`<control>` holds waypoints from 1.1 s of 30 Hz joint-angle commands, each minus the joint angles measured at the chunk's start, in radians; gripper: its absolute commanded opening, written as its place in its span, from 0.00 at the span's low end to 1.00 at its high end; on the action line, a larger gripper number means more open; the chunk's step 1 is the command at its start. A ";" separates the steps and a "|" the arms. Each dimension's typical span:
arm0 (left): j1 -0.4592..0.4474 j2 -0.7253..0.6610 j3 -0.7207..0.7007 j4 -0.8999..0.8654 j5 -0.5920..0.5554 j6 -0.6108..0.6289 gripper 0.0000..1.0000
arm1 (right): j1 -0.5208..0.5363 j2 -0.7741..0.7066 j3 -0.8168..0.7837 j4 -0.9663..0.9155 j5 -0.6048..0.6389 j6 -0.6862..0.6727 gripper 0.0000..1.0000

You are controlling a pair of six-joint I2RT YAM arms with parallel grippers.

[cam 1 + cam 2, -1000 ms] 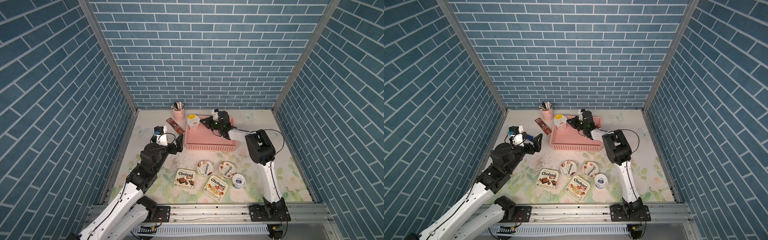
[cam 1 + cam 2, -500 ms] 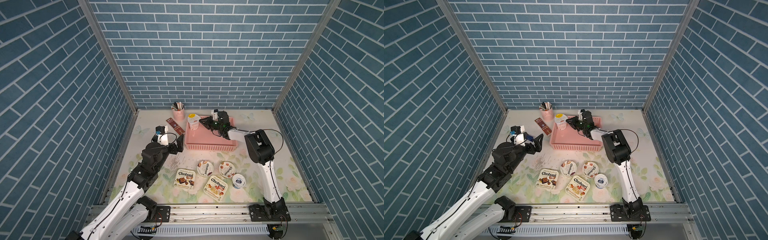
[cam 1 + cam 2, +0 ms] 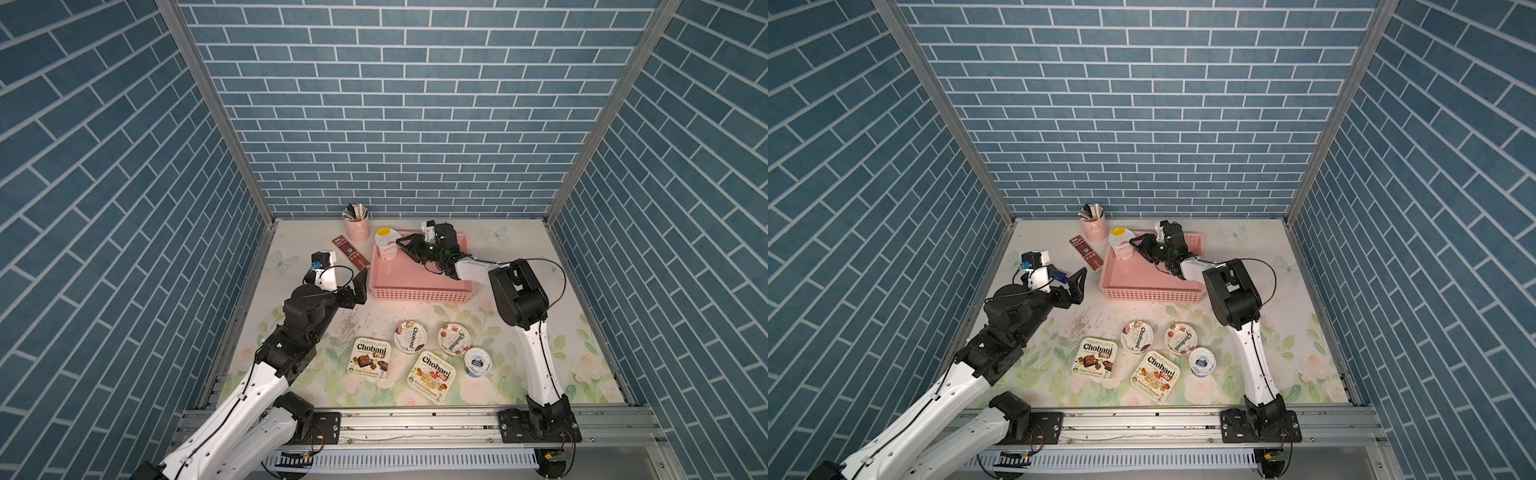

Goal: Put the yogurt in the basket
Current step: Place the yogurt in the basket, then pick up the yogurt from the center of the board.

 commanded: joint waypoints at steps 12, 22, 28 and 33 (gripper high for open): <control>-0.005 -0.014 0.046 -0.060 0.022 0.007 1.00 | 0.028 -0.246 -0.010 -0.189 0.042 -0.232 0.57; -0.007 -0.023 0.037 -0.061 0.077 0.003 1.00 | 0.026 -0.491 -0.143 -0.382 0.068 -0.478 0.57; -0.017 -0.021 0.040 -0.054 0.126 0.007 1.00 | -0.004 -0.662 -0.317 -0.398 0.055 -0.516 0.56; -0.047 -0.001 0.040 -0.053 0.137 0.008 1.00 | -0.072 -0.819 -0.485 -0.396 0.035 -0.525 0.56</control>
